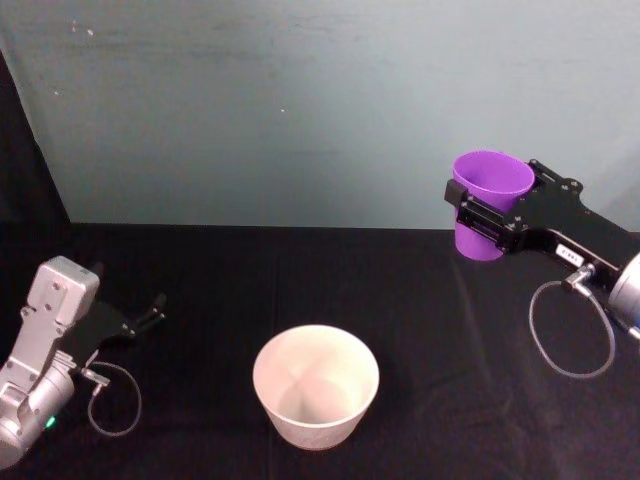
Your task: Pick up the cup and pour the mung beans from the cup into the bowl.
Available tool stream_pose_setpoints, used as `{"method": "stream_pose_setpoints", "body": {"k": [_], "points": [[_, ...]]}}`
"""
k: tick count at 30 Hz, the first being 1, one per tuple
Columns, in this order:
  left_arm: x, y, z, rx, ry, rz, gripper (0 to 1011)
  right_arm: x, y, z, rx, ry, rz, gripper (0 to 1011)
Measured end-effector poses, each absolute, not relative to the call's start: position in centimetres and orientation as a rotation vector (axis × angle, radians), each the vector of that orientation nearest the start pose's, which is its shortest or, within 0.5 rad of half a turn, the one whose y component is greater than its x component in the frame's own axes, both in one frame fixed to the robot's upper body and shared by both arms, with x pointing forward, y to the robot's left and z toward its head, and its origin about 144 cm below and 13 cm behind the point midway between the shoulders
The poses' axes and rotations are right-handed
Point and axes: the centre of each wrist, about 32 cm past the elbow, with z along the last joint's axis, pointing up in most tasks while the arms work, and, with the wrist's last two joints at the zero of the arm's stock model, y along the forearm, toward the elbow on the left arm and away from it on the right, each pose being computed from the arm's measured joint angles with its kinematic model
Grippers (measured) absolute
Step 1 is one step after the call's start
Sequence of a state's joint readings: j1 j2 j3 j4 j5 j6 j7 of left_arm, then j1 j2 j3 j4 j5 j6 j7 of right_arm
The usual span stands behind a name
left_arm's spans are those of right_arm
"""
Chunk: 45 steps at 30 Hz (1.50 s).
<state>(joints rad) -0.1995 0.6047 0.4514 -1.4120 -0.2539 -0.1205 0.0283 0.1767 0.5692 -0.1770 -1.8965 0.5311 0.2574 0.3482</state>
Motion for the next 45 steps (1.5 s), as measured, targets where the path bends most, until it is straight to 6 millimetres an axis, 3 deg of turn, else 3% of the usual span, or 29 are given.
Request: {"method": "stream_pose_setpoints", "body": {"k": [45], "points": [[48.86, 30.97, 113.98, 0.304, -0.285, 1.248, 1003, 47.11, -28.67, 130.09, -0.003, -0.135, -0.911, 741]]}}
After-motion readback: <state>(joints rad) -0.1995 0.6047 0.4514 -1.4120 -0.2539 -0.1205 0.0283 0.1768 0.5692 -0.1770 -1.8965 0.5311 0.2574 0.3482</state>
